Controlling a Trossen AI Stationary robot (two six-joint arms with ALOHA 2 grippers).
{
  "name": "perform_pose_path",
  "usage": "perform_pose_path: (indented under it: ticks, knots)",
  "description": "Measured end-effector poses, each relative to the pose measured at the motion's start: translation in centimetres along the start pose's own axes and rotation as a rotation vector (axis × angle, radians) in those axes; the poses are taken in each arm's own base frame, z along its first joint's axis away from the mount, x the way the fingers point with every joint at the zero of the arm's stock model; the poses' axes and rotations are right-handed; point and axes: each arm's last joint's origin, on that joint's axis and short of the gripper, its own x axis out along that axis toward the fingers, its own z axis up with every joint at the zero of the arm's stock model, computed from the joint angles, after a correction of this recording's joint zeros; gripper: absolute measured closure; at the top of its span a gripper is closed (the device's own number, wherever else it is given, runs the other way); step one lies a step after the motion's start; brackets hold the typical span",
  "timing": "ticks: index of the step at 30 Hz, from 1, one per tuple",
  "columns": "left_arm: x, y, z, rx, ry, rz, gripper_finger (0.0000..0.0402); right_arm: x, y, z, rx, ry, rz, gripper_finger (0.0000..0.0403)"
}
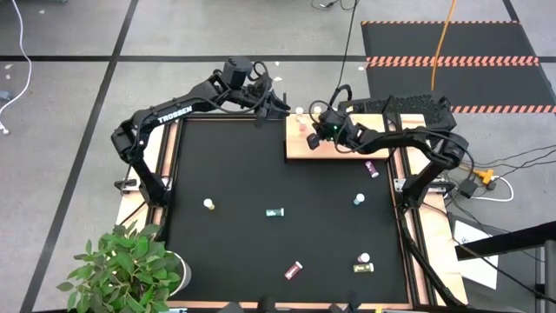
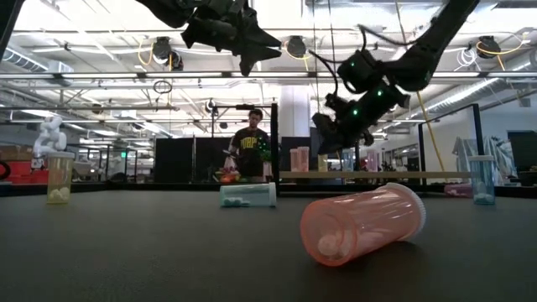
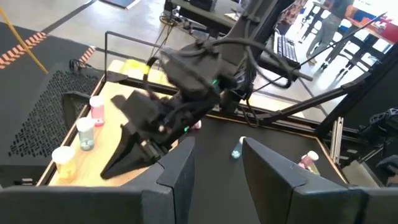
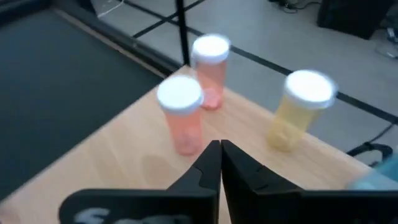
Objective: Pick and place medicine bottles onto shelf by color
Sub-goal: Put the top pink pill bottle aligned with the other pink pill bottle on the shelf
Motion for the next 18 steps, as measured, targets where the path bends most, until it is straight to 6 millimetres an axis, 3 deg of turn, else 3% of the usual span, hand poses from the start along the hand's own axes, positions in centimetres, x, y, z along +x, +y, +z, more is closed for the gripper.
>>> perform_pose_path:
  ticks: [4, 18]
  knots:
    - [0.0, 0.0, 0.0, -0.001, 0.0, 0.001, 0.0268, 1.3, 0.0, -0.7, -0.023, -0.005, 0.074, 0.0402]
    - [0.0, 0.0, -0.1, -0.015, 0.004, 0.001, 0.0268, 2.3, -1.0, -1.2, -0.046, -0.009, 0.01, 0.0402]
